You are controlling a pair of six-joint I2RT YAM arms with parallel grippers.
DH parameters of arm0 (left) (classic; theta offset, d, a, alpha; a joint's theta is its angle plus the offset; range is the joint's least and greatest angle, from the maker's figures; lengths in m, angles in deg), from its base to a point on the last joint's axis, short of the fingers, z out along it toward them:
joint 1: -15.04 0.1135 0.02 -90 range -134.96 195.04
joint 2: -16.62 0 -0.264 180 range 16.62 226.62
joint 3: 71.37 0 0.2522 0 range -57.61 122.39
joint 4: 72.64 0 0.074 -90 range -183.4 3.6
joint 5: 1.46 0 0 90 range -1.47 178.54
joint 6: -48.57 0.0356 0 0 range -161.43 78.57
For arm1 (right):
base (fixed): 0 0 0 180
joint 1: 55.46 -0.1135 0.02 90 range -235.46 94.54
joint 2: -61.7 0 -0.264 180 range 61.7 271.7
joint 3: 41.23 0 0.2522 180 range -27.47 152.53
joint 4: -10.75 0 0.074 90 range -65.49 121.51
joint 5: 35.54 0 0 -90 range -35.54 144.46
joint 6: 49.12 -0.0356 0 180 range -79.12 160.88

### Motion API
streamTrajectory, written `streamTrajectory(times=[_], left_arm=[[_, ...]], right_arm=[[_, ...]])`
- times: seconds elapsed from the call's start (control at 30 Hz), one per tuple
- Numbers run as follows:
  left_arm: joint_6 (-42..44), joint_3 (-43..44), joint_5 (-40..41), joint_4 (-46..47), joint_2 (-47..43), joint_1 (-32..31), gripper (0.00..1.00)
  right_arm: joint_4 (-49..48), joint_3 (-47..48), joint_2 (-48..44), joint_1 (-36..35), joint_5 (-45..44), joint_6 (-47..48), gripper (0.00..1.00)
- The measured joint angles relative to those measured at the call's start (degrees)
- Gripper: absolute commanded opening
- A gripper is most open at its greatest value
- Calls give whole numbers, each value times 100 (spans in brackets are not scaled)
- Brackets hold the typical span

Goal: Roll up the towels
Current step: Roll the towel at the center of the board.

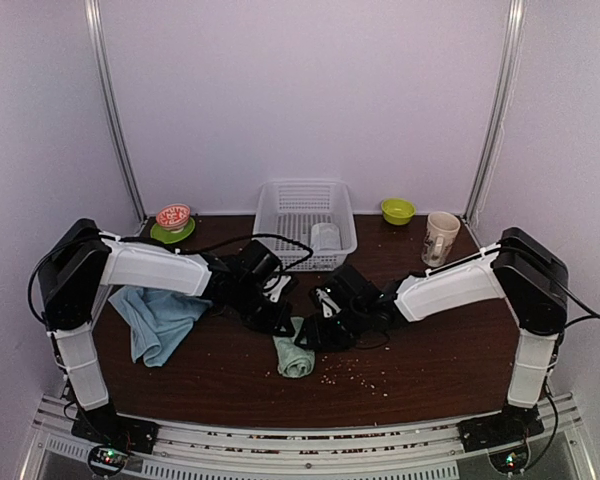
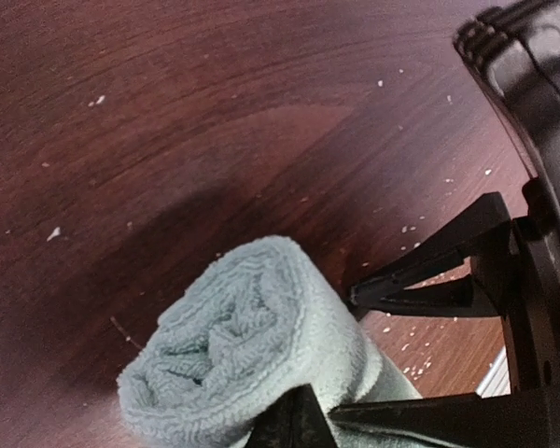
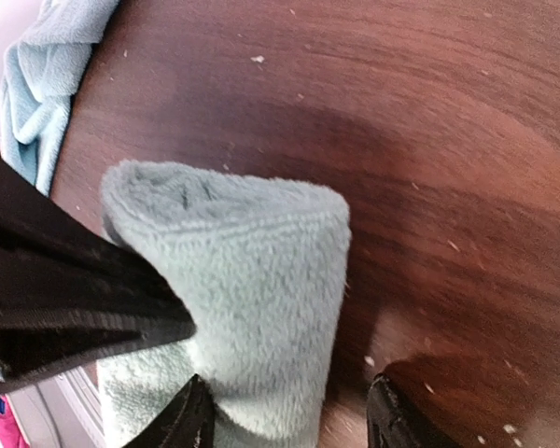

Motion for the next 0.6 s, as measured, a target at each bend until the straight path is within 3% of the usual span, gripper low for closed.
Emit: streamTrajectory(times=[0.27,0.47,0.6], left_arm=[[-39,149,-149,94,114,0,0],[-57,157,-173,131,146,0,0],[-66,157,-175,136,146,0,0]], right_arm=[[752,-223,-643,15,-181,426,53],[1036,-304,-1499,-46,-302,638,33],[1049,35,-1506,-238,-278,761,21]])
